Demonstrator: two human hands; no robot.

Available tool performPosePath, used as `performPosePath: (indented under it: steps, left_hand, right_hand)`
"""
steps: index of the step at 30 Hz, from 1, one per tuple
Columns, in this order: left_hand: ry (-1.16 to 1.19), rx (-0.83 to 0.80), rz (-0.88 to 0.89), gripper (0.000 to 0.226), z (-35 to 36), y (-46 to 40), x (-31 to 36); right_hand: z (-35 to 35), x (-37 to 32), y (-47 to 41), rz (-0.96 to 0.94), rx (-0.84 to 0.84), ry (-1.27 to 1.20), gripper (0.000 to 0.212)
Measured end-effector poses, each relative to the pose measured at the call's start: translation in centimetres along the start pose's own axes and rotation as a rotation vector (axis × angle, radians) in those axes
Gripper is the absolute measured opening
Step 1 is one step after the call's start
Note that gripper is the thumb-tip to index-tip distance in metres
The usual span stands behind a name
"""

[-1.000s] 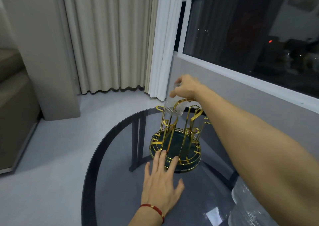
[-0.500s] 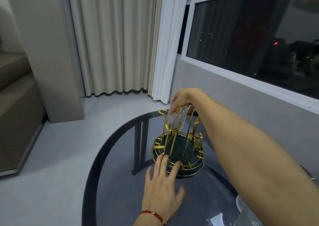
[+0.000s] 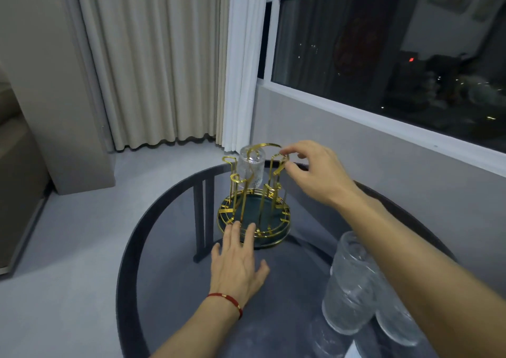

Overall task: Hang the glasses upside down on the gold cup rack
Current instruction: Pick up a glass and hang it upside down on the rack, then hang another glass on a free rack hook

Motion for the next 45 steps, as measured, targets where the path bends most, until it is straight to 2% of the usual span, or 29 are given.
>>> performPosePath:
  steps: [2,5,7,10,14,18,23,27,30,32,35,38,40,42,45]
  left_hand:
    - [0.029,0.064,0.052,0.078,-1.7,0.9,2.4]
    - [0.247,0.157,0.312,0.069,-3.9,3.1,7.7]
    - [0.412,0.120,0.447,0.063,-4.5,4.7,10.8]
    - [0.583,0.041,0.520,0.065,-4.1,6.4,14.0]
    - [0.608,-0.057,0.458,0.085,-2.4,6.6,15.2]
    - [0.666,-0.114,0.337,0.094,-1.4,6.2,15.2]
    - [0.679,-0.038,0.219,0.099,-3.1,5.9,14.0]
    - [0.723,0.077,0.162,0.093,-6.5,5.5,11.0]
    - [0.874,0.121,0.092,0.088,-8.4,5.1,8.4]
    - [1.071,0.131,0.021,0.077,-8.7,4.7,7.1]
    - [1.344,0.095,-0.090,0.068,-7.7,4.1,5.6]
    - [1.468,0.054,-0.147,0.074,-6.5,3.5,4.8]
    - [1.499,0.017,-0.153,0.075,-5.6,3.1,4.6]
    - [1.451,-0.013,-0.130,0.071,-4.8,2.6,4.0]
    - [1.195,-0.013,-0.089,0.069,-3.9,2.0,2.5]
  right_hand:
    - [-1.8,0.6,3.7,0.008,0.025,-0.004,0.030]
    - [-4.8,2.9,8.9,0.110,0.142,-0.093,0.027]
    - [-6.1,4.7,11.9,0.216,0.244,-0.189,0.024]
    - [-6.6,6.6,15.7,0.311,0.339,-0.251,0.023]
    - [-6.1,7.7,18.4,0.305,0.334,-0.207,0.022]
    - [-5.3,8.1,19.2,0.282,0.296,-0.192,0.023]
    - [-5.6,9.2,20.4,0.323,0.279,-0.298,0.024]
    - [-4.6,9.0,20.8,0.367,0.227,-0.583,0.021]
    - [-2.2,7.6,20.2,0.346,0.076,-0.676,0.026]
    - [-0.1,6.8,20.0,0.379,-0.057,-0.685,0.039]
    - [3.3,5.2,19.7,0.541,-0.180,-0.996,0.041]
    - [5.0,4.1,19.0,0.643,-0.145,-1.271,0.037]
    - [5.0,4.4,18.7,0.686,-0.091,-1.306,0.037]
    - [4.6,5.1,18.2,0.712,-0.016,-1.235,0.040]
    - [2.0,6.8,17.1,0.684,0.181,-0.929,0.052]
Point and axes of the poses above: each hand's wrist, its own y-axis away from the middle knuckle, its own z-axis out of the palm, x = y × z, the point moved 8 cm from there along -y, towards the middle knuckle, and after that the axes turned 1 degree about -y, right-handed, at the moved point
